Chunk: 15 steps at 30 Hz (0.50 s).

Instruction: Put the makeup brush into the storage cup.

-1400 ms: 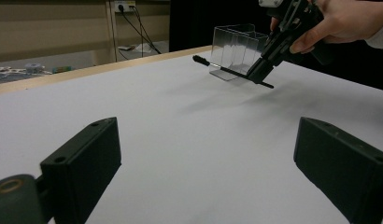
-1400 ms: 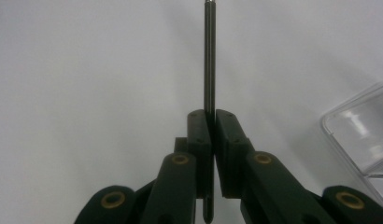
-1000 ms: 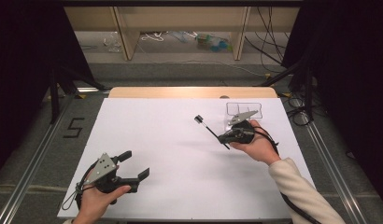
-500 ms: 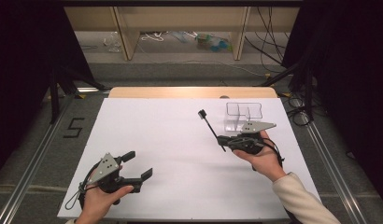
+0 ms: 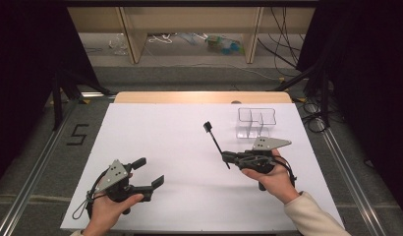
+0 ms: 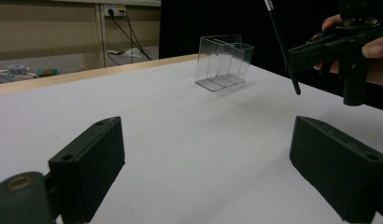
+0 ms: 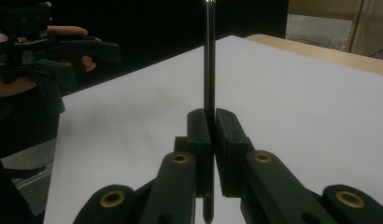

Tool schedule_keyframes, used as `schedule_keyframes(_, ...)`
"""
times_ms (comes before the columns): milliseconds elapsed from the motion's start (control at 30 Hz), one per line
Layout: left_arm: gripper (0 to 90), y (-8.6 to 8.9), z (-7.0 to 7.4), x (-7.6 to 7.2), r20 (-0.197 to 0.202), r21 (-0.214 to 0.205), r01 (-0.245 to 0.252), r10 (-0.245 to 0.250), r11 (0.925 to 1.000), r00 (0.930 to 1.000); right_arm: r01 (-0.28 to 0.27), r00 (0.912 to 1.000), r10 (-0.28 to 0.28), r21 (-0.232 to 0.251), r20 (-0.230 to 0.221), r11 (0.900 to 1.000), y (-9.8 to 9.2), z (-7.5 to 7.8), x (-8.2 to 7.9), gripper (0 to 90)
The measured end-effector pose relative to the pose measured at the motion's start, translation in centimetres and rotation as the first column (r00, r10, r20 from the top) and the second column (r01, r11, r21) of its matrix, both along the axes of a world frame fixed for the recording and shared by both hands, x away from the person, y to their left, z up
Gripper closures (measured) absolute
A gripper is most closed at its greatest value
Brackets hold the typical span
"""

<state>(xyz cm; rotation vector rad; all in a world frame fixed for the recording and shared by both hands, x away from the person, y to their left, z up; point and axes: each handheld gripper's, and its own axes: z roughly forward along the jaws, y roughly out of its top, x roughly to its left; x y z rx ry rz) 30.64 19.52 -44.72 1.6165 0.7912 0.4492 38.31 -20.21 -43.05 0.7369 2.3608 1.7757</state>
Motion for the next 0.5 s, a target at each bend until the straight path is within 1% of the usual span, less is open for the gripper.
schedule_keyframes(33,10.4,-0.1,0.1,0.1,0.000,-0.005,0.003,-0.003,1.0000,1.0000,0.002,0.9998,-0.002,0.000,0.022,1.0000,0.1,0.0,-0.1,85.9)
schedule_keyframes(67,10.7,-0.3,0.2,0.1,0.000,-0.013,0.004,-0.004,0.9999,1.0000,-0.006,1.0000,0.006,-0.017,0.005,0.9998,0.1,0.1,-0.3,85.9)
schedule_keyframes(100,10.9,-0.4,0.3,0.2,-0.002,-0.020,0.003,-0.003,0.9998,1.0000,-0.010,0.9999,0.010,-0.017,0.000,0.9998,0.3,0.1,-0.6,85.9)
schedule_keyframes(133,11.1,-0.6,0.5,0.3,0.006,-0.019,0.008,-0.008,0.9998,1.0000,-0.009,0.9999,0.009,0.002,0.009,1.0000,0.5,0.0,-0.7,85.9)
schedule_keyframes(167,11.4,-0.8,0.6,0.4,0.009,-0.020,0.010,-0.010,0.9998,0.9999,-0.013,0.9998,0.013,0.002,0.018,0.9999,0.6,0.0,-0.8,85.8)
schedule_keyframes(200,11.5,-1.0,0.8,0.5,0.012,-0.024,0.014,-0.014,0.9996,0.9998,-0.015,0.9997,0.015,-0.011,0.017,0.9998,0.6,0.0,-1.0,85.9)
schedule_keyframes(233,11.7,-1.2,0.9,0.6,0.016,-0.027,0.018,-0.017,0.9995,0.9997,-0.014,0.9996,0.014,-0.006,0.025,0.9999,0.7,0.0,-1.1,85.8)
schedule_keyframes(267,11.8,-1.5,1.1,0.7,0.023,-0.032,0.026,-0.025,0.9992,0.9994,-0.026,0.9997,0.026,-0.009,-0.002,0.9996,0.8,0.1,-1.3,85.9)
schedule_keyframes(300,11.8,-1.7,1.3,0.8,0.023,-0.031,0.028,-0.027,0.9992,0.9994,-0.021,0.9996,0.021,-0.004,0.020,0.9998,0.8,0.1,-1.3,85.8)
schedule_keyframes(367,11.8,-2.2,1.5,1.0,0.031,-0.034,0.034,-0.033,0.9989,0.9990,-0.026,0.9996,0.026,-0.001,0.007,0.9997,0.9,0.1,-1.5,85.9)
schedule_keyframes(400,11.8,-2.4,1.6,1.1,0.035,-0.035,0.040,-0.039,0.9986,0.9986,-0.024,0.9996,0.024,0.007,0.016,0.9997,1.0,0.0,-1.5,85.9)
schedule_keyframes(433,11.8,-2.7,1.8,1.2,0.035,-0.040,0.045,-0.043,0.9982,0.9984,-0.028,0.9996,0.028,0.007,0.011,0.9996,1.1,0.0,-1.6,85.8)
schedule_keyframes(467,11.8,-2.9,1.9,1.3,0.039,-0.041,0.051,-0.049,0.9979,0.9980,-0.035,0.9994,0.035,0.006,-0.005,0.9994,1.2,0.0,-1.7,85.9)
schedule_keyframes(500,11.8,-3.1,2.0,1.3,0.037,-0.044,0.051,-0.050,0.9977,0.9981,-0.038,0.9992,0.038,0.014,-0.009,0.9992,1.2,0.0,-1.8,85.8)
